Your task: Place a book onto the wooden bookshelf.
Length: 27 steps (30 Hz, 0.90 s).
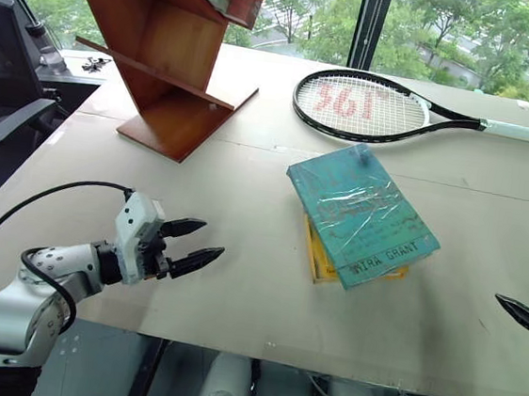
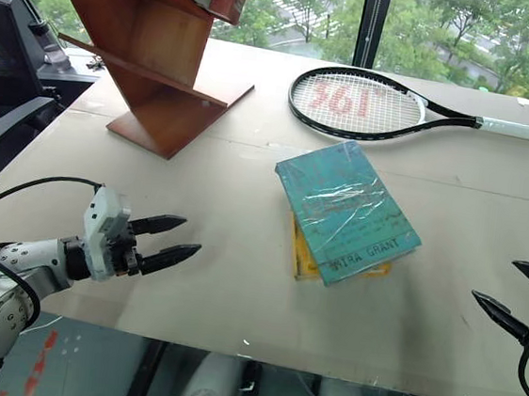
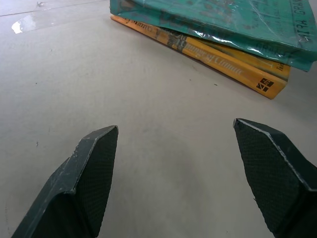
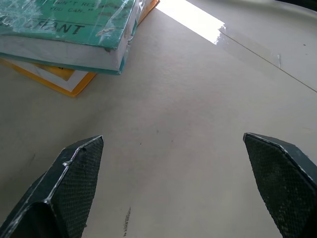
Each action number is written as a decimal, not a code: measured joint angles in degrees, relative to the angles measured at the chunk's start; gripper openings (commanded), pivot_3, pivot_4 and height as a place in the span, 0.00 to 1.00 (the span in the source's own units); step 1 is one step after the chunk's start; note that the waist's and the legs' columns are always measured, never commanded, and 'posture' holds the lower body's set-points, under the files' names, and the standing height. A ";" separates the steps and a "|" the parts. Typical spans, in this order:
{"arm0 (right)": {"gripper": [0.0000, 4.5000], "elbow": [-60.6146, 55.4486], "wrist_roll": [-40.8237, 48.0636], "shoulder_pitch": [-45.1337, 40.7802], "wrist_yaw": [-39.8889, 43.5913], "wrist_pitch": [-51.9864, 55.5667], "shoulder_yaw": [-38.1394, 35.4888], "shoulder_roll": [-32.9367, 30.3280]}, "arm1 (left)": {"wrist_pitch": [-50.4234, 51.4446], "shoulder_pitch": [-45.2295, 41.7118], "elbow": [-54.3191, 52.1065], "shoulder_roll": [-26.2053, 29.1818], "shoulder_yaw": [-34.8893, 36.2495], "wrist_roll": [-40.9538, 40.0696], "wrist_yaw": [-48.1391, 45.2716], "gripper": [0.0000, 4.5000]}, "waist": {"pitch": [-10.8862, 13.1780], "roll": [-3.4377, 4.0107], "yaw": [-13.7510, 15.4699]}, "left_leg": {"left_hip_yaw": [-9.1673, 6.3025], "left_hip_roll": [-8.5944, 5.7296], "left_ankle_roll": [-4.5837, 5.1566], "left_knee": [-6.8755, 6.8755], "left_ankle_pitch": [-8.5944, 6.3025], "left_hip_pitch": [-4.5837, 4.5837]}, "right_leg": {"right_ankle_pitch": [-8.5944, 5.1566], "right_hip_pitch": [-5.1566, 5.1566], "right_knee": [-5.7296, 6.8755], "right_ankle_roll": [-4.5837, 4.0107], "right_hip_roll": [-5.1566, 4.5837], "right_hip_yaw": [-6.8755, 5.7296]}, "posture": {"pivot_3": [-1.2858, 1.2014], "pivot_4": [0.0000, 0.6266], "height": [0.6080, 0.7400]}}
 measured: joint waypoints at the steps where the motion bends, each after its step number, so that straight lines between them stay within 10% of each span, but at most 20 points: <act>1: 1.00 0.00 -0.01 0.00 0.02 0.00 0.00 0.00 | 0.00 0.00 0.00 0.00 0.00 0.00 0.00 0.85 | 0.00 0.00 0.00 | 0.00 0.00 0.00 0.00 0.00 0.00 | 0.00 0.00 0.00 0.00 0.00 0.00 | 0.52 0.24 1.00; 5: 1.00 -4.82 4.03 -10.56 -7.99 7.77 4.62 1.19 | 1.09 -3.24 -1.43 0.22 -0.20 -2.72 -1.25 0.85 | 0.07 0.00 -0.74 | 0.10 0.24 -0.01 0.10 0.00 0.02 | 0.08 -0.03 0.03 -0.09 -0.07 0.10 | 0.52 0.24 1.00; 8: 0.82 -11.29 8.41 -18.51 -14.11 16.35 9.41 -0.37 | 1.82 -5.62 -7.26 0.89 0.11 -6.71 -1.95 0.86 | 0.04 0.05 -0.82 | 0.10 0.25 -0.02 0.03 0.00 0.03 | 0.07 -0.02 0.01 -0.12 -0.06 0.06 | 0.52 0.24 1.00; 16: 0.00 -2.90 -1.64 -41.89 -27.17 28.72 29.90 -3.24 | 0.11 -1.25 -12.19 2.76 1.83 -7.87 -5.22 0.86 | 0.09 0.07 -1.04 | 0.27 0.12 -0.01 -0.08 0.00 -0.31 | 0.07 -0.42 -0.08 -0.11 0.14 0.11 | 0.52 0.24 1.00; 27: 0.00 -1.53 -9.83 -47.62 -23.74 29.97 45.16 -0.26 | -0.84 5.28 -14.69 1.97 2.01 -6.66 -2.32 0.86 | 0.10 0.09 -1.25 | 0.22 0.19 -0.01 0.01 0.00 -0.56 | 0.19 -0.62 -0.03 0.13 0.27 0.10 | 0.52 0.24 1.00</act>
